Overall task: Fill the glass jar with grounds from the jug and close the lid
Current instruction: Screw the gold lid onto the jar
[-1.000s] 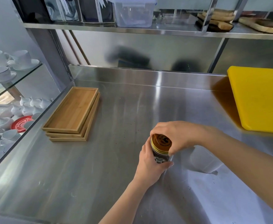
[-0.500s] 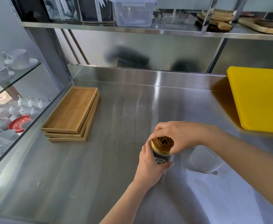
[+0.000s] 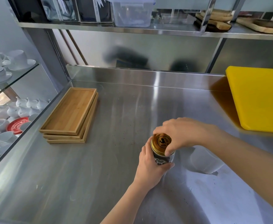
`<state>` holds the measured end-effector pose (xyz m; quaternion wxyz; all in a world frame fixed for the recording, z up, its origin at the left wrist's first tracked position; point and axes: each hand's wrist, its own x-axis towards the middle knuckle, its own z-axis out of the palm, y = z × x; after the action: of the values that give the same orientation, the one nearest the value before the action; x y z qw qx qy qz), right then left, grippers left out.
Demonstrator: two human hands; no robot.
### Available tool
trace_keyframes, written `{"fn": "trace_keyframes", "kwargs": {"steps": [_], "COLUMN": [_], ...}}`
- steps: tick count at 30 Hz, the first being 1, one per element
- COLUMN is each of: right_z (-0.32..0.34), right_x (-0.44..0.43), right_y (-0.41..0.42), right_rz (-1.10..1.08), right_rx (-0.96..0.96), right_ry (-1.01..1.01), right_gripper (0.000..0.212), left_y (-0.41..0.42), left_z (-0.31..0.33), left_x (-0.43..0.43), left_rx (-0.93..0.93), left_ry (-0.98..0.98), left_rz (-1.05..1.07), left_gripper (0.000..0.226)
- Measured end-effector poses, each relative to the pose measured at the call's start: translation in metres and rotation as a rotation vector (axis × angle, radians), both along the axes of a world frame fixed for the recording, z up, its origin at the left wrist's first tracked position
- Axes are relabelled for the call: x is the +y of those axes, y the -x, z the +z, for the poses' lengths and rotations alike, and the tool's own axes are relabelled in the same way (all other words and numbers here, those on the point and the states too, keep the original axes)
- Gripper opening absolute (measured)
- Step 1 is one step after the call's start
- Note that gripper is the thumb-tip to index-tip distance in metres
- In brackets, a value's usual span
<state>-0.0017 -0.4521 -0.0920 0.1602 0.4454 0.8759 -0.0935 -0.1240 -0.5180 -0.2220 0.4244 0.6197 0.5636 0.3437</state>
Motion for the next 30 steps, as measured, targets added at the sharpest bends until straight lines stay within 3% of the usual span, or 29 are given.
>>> {"fn": "trace_keyframes", "kwargs": {"steps": [3, 6, 8, 10, 12, 13, 17, 18, 20, 22, 26, 30], "right_z": [-0.005, -0.007, -0.009, -0.008, -0.006, -0.007, -0.005, -0.006, -0.007, -0.007, -0.012, -0.022], "right_x": [0.002, 0.002, 0.0, -0.003, -0.003, -0.001, 0.0, -0.002, -0.004, -0.002, -0.002, -0.007], "right_y": [0.0, -0.002, -0.002, 0.002, 0.004, 0.001, -0.007, -0.008, -0.006, -0.007, -0.011, -0.013], "right_rz": [-0.008, 0.046, 0.069, 0.041, -0.029, -0.035, -0.015, -0.009, -0.038, -0.064, 0.066, 0.229], "right_rx": [-0.03, 0.038, 0.044, 0.055, 0.051, 0.066, 0.07, 0.055, 0.053, 0.045, 0.132, 0.119], "right_ry": [-0.109, 0.146, 0.162, -0.047, -0.253, -0.262, 0.197, 0.189, -0.031, -0.2, 0.044, -0.144], "right_gripper": [0.059, 0.069, 0.063, 0.045, 0.059, 0.064, 0.067, 0.066, 0.052, 0.058, 0.065, 0.059], "left_y": [0.0, 0.001, 0.001, 0.001, 0.001, 0.001, 0.001, 0.001, 0.001, 0.001, 0.002, 0.006], "left_z": [0.001, 0.0, -0.001, -0.002, -0.003, -0.002, -0.004, -0.004, -0.004, -0.004, -0.003, 0.001], "left_x": [0.0, 0.0, 0.001, 0.002, 0.002, 0.002, 0.002, 0.002, 0.003, 0.003, 0.003, 0.006], "left_rx": [-0.001, 0.006, 0.011, 0.01, 0.009, 0.01, 0.015, 0.016, 0.006, 0.006, -0.003, -0.026], "left_ry": [-0.006, -0.014, -0.012, -0.008, -0.005, -0.003, -0.01, -0.011, -0.009, -0.003, -0.016, 0.028], "left_rz": [-0.013, 0.004, 0.002, -0.017, -0.036, -0.039, -0.017, -0.016, -0.022, -0.036, -0.035, -0.075], "left_gripper": [0.095, 0.089, 0.088, 0.093, 0.098, 0.098, 0.091, 0.09, 0.093, 0.096, 0.089, 0.085]}}
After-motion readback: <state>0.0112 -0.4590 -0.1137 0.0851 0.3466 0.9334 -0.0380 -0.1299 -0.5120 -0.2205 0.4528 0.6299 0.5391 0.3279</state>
